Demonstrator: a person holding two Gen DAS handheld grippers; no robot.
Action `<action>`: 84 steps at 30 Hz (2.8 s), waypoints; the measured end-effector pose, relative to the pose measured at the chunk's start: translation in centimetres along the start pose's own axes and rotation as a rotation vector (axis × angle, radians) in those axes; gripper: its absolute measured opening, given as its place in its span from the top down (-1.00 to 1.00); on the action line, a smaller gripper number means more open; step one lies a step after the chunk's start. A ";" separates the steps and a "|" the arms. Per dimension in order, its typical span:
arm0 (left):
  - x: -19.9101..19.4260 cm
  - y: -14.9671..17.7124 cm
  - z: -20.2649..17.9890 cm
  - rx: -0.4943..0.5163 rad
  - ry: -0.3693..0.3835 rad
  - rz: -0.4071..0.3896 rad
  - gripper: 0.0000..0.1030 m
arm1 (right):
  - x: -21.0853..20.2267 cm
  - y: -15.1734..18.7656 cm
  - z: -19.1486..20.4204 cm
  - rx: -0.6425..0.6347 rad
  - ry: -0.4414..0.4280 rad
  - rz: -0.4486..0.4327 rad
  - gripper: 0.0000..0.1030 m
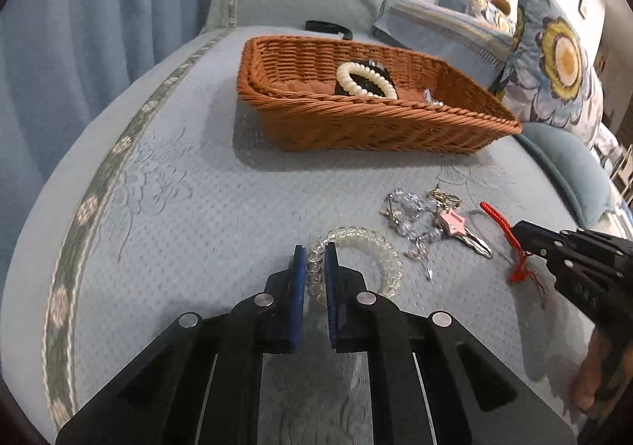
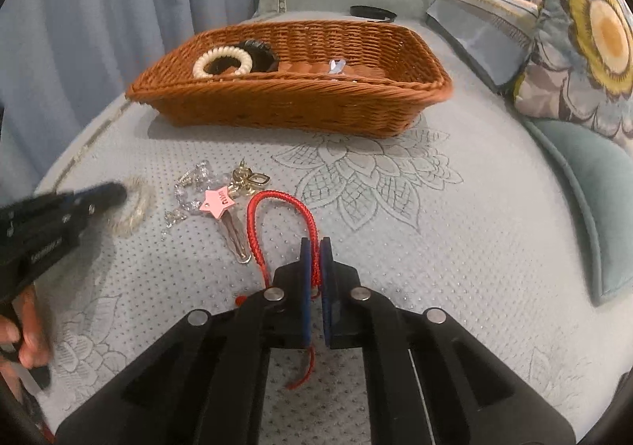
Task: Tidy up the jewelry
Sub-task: 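Grasp the clear bead bracelet with the left tool while the right tool grasps the red string, then carry the bracelet and red string over the basket with both tools, then open both tools to drop the bracelet and red string into the basket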
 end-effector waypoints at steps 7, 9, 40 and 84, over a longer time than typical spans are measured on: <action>-1.5 -0.3 0.4 -0.042 0.037 -0.085 0.86 | -1.1 -0.5 -0.7 0.061 -0.085 -0.041 0.95; -1.7 -0.4 0.2 -0.037 0.035 -0.092 0.86 | -1.5 -0.6 -0.7 0.061 -0.089 -0.055 0.95; -5.3 -13.3 -2.6 -0.007 0.099 -0.342 0.86 | -4.9 -14.9 -0.3 0.040 -0.057 -0.298 0.95; -11.8 -9.8 -3.7 0.030 0.104 -0.433 -0.11 | -6.1 -8.9 1.4 0.029 -0.181 -0.207 0.16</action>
Point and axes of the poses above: each gripper's, at about its wrist camera, not at the fingertips, and x roughly the way its jaws point, z to its left, y to its underside, the point moved 7 cm from there along x, roughly the way its jaws point, and after that the axes turned 1 degree about z, right-handed, at the moved point
